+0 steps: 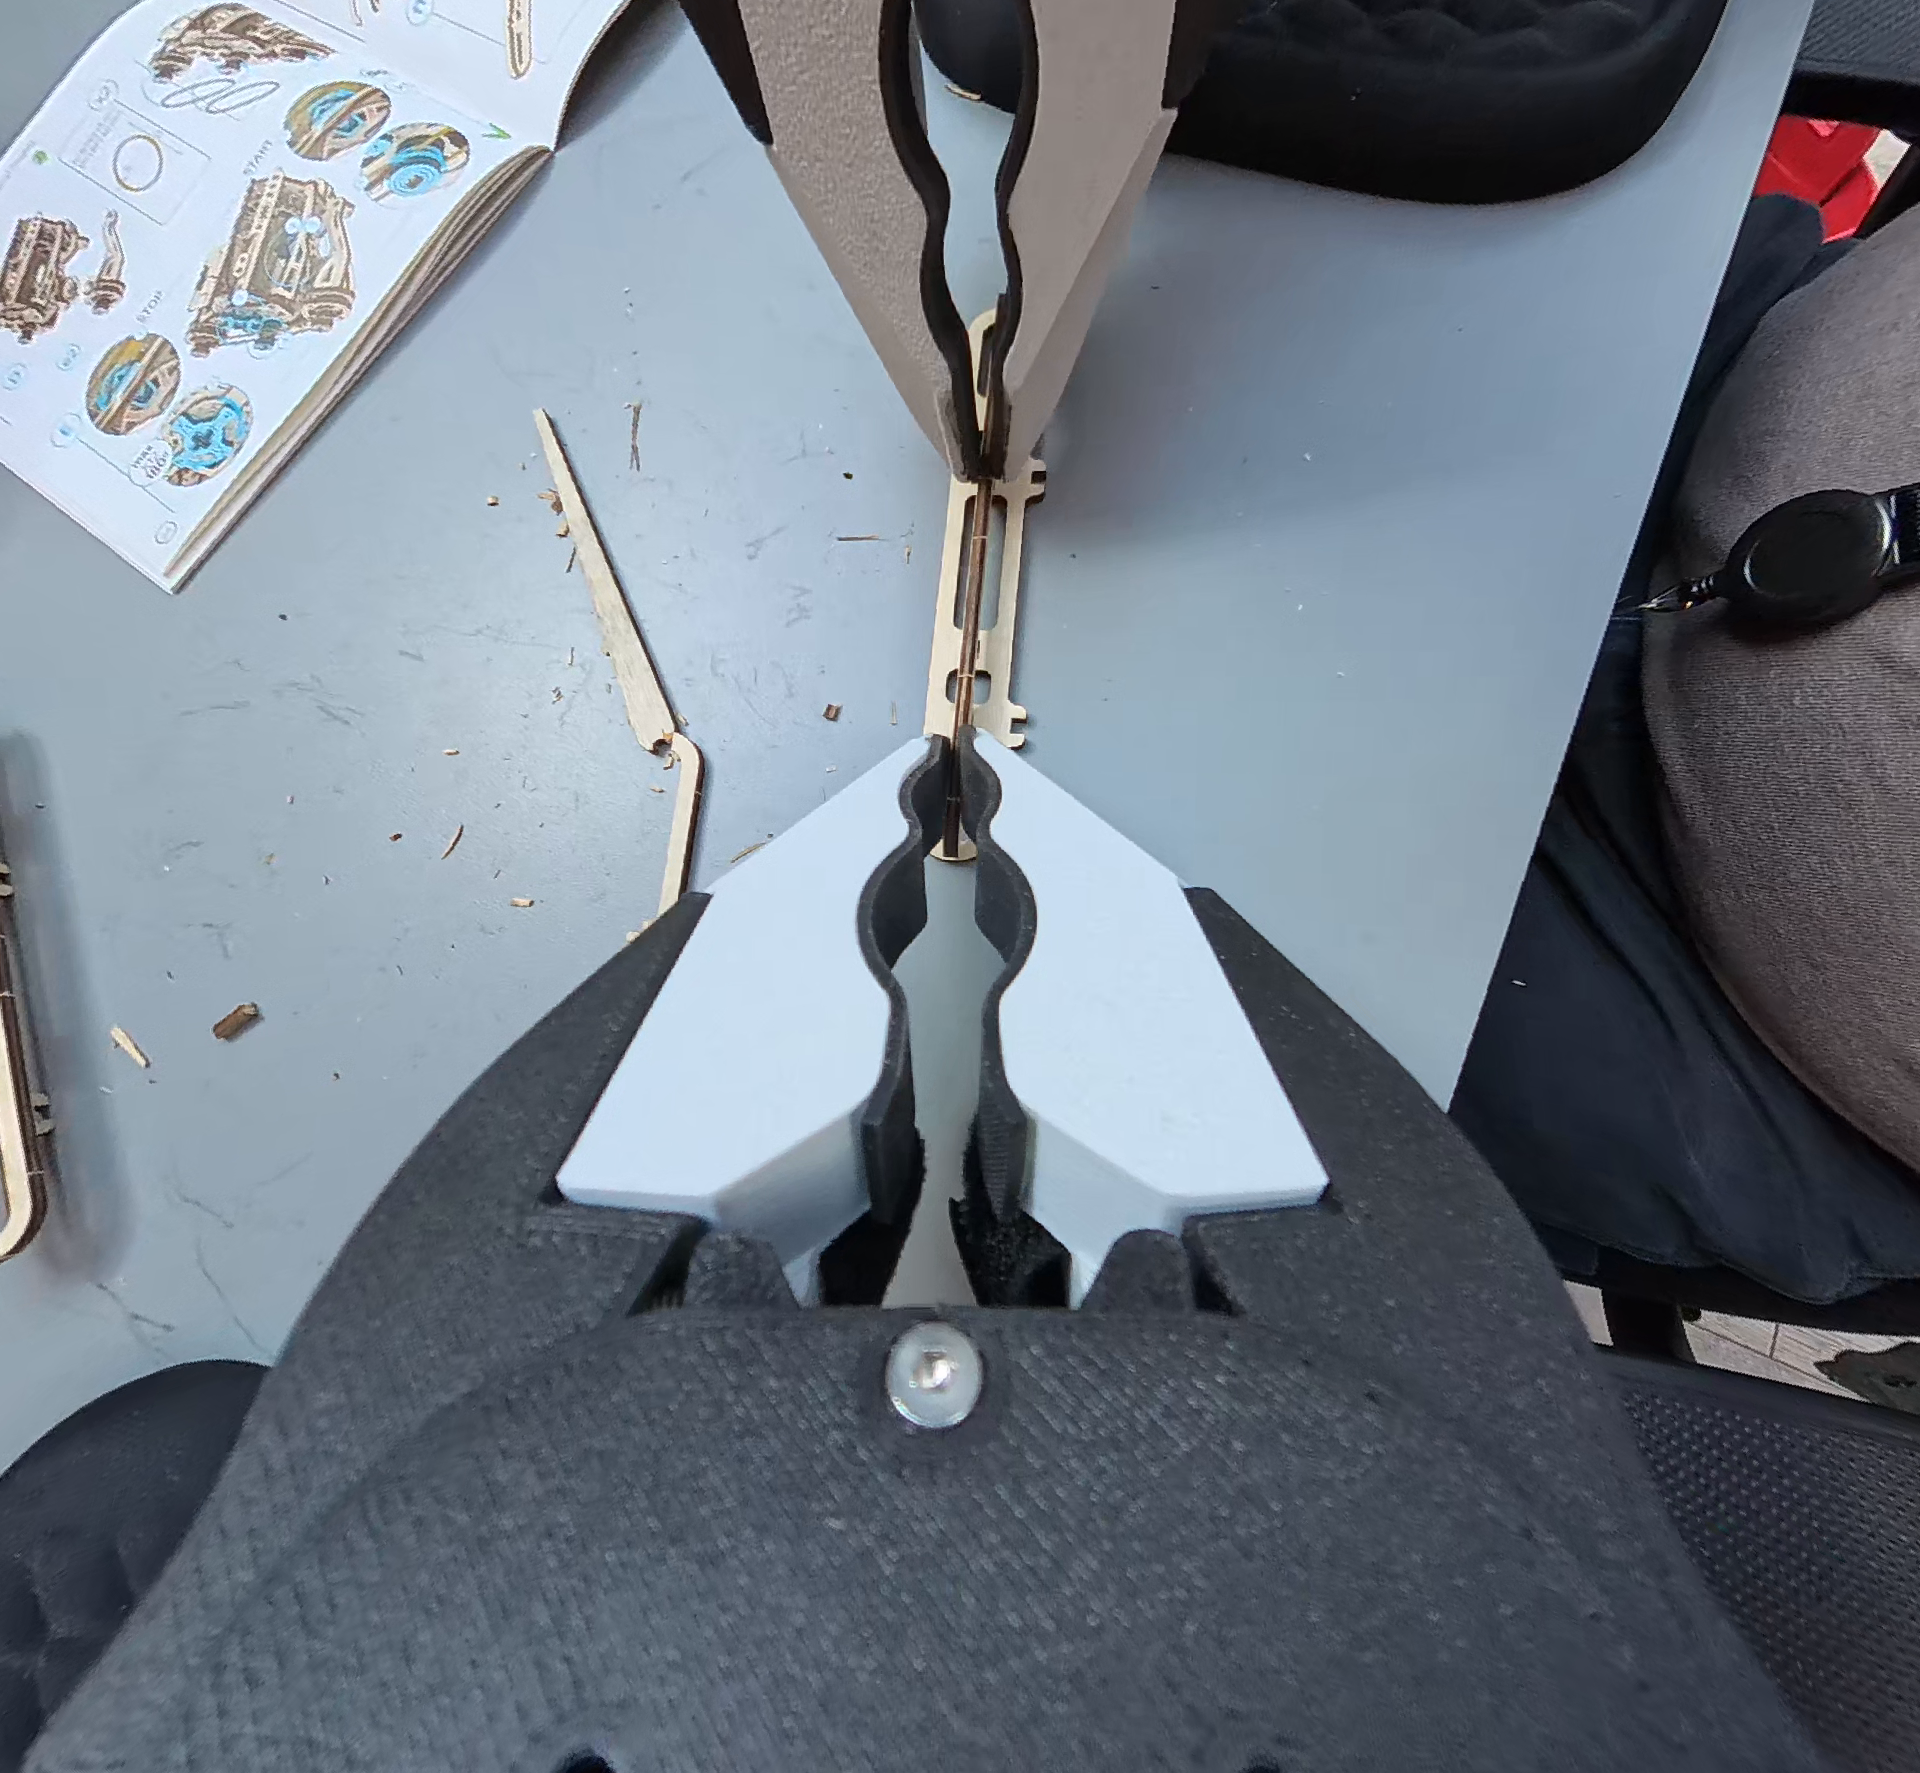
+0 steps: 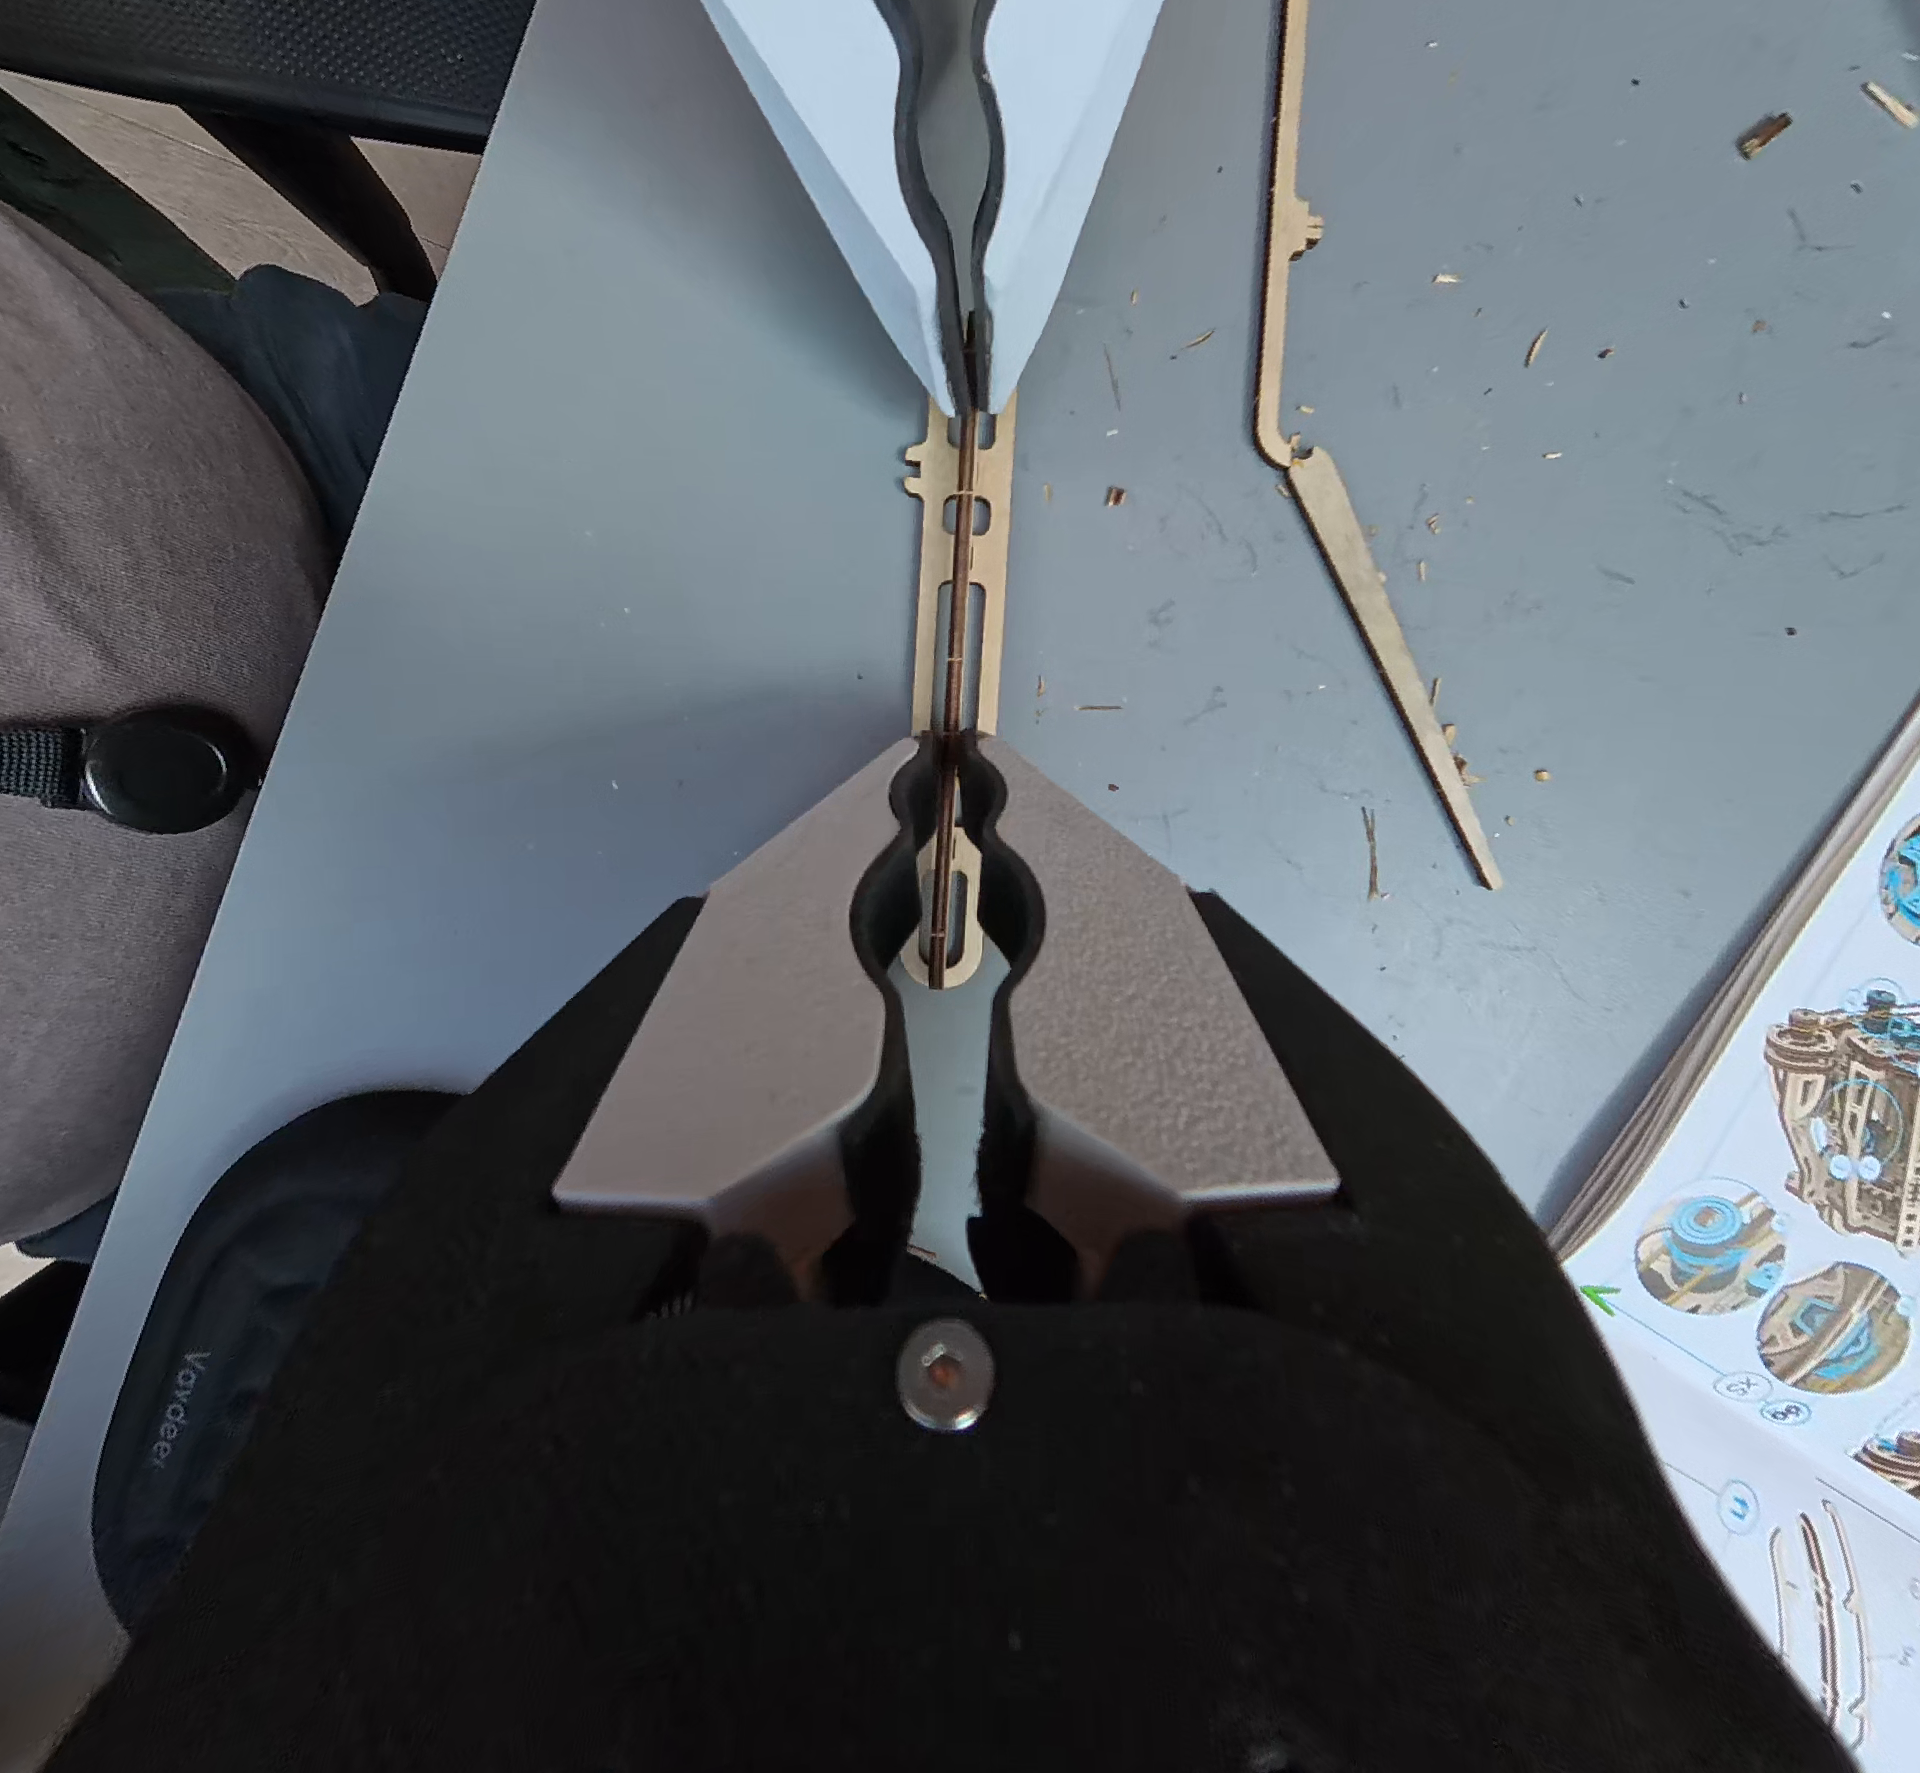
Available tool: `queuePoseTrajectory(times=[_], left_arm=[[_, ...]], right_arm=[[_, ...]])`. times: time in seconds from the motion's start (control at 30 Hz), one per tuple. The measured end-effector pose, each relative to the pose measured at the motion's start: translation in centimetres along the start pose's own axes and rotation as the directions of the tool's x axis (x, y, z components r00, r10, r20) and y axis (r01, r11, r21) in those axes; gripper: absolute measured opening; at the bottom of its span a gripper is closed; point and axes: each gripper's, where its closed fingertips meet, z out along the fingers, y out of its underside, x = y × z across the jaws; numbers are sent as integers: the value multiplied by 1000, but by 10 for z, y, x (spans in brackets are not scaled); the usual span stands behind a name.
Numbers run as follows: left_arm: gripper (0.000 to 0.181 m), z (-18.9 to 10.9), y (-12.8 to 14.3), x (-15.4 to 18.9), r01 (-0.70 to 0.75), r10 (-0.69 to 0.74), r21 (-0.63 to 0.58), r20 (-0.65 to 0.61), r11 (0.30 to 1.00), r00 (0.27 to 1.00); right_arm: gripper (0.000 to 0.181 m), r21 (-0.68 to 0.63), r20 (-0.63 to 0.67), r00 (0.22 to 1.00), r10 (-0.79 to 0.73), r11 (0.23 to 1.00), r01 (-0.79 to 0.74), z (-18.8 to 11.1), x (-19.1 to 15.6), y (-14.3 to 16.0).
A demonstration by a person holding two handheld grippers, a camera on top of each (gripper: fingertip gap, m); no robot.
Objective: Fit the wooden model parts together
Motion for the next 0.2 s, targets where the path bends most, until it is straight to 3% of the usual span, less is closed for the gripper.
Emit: queuePoseTrajectory(times=[0.03, 0.2], left_arm=[[0, 0, 0, 0, -3, 3, -1, 1, 1000, 1000], [0, 0, 1, 1, -7, 6, -7, -2, 1000, 1000]], right_arm=[[1, -3, -1, 1000, 0, 1000, 0, 0, 0, 0], [1, 3, 22, 1000, 17, 1000, -17, 0, 0, 1]])
